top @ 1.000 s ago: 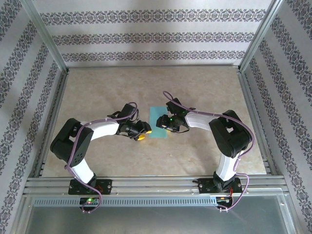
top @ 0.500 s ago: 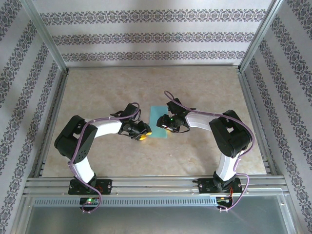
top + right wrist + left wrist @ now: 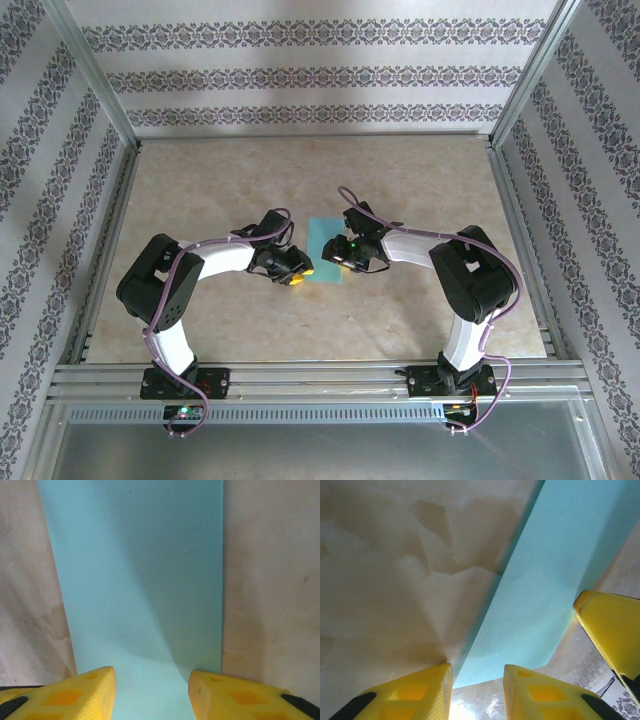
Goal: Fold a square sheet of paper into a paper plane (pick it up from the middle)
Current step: Third fold the triangle at the center of the table.
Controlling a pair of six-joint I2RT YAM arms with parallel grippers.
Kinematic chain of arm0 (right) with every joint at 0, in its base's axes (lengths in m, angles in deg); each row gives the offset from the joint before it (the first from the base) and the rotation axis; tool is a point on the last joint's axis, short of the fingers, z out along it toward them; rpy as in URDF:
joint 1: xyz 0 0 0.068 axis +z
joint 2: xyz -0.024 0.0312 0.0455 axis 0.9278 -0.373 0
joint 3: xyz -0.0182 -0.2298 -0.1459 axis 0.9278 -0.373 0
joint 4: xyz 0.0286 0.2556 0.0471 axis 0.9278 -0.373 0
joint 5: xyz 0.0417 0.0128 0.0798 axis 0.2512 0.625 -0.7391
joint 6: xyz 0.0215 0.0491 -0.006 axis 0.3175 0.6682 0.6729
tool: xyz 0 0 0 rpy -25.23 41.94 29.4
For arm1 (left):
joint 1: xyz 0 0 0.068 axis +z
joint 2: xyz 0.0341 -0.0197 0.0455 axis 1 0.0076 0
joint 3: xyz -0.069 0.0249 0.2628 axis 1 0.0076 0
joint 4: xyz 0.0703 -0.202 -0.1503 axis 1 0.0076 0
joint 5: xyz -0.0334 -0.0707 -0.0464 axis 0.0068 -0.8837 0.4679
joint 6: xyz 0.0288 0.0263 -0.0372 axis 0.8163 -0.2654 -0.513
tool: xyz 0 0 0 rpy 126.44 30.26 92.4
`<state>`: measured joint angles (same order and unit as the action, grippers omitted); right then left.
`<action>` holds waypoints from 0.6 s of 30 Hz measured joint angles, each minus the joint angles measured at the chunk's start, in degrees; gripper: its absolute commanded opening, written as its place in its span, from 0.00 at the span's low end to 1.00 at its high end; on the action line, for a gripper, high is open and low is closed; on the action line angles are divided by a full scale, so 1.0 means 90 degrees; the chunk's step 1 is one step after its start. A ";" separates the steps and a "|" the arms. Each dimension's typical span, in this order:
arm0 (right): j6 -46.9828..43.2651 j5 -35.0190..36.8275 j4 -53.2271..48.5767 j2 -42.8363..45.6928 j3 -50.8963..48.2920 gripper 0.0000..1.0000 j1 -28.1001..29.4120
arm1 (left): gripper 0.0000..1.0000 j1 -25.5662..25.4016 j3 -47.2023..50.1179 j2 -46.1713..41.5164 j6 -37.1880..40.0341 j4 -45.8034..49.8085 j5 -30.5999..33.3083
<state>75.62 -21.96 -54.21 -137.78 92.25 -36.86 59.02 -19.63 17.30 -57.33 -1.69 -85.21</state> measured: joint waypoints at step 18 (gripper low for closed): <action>0.0000 -0.0058 0.0063 0.0005 -0.0041 0.51 -0.0032 | 0.34 -0.0066 -0.0340 0.0085 0.0437 0.0015 0.0046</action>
<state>75.62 -22.48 -53.64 -137.74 91.87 -37.14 58.43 -22.69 18.06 -53.40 -1.56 -84.80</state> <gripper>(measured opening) 0.509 0.335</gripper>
